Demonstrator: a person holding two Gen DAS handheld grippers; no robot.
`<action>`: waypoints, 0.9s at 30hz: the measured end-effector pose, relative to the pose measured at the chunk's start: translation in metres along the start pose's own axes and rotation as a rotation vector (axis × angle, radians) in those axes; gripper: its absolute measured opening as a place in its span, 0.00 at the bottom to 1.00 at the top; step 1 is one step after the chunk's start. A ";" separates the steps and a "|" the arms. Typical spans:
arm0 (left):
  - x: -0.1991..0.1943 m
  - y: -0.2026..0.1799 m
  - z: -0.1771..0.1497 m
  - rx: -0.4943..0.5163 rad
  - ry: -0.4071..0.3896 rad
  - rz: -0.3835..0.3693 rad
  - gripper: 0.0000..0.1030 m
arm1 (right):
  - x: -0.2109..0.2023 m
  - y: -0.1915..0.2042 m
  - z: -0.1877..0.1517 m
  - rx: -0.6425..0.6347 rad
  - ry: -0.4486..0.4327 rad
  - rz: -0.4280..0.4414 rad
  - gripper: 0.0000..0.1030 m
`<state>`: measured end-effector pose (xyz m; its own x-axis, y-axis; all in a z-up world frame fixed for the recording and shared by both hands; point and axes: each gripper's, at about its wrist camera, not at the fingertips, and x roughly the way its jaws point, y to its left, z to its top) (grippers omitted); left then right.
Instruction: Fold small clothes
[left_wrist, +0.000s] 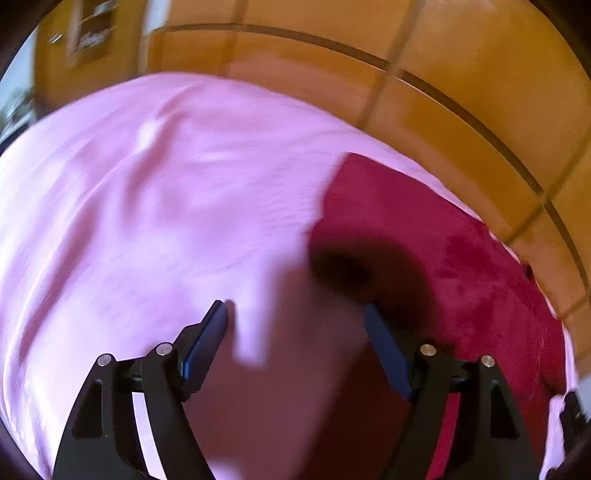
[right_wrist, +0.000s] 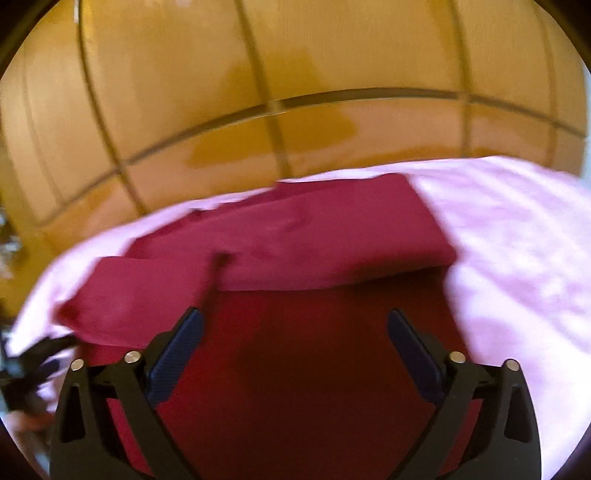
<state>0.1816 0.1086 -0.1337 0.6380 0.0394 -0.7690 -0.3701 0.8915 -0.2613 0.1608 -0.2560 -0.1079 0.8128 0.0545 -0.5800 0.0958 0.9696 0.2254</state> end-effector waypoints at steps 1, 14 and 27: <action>0.005 -0.009 0.003 0.041 0.013 -0.001 0.72 | 0.005 0.005 0.002 0.018 0.017 0.062 0.87; 0.007 0.022 -0.001 -0.097 -0.036 -0.141 0.76 | 0.067 0.036 -0.004 0.152 0.158 0.269 0.12; 0.009 0.002 0.000 -0.158 0.094 -0.661 0.98 | 0.051 0.023 0.020 0.174 0.030 0.288 0.12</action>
<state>0.1865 0.1106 -0.1406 0.7049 -0.5362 -0.4643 -0.0216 0.6381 -0.7696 0.2155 -0.2358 -0.1169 0.8037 0.3298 -0.4953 -0.0365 0.8581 0.5122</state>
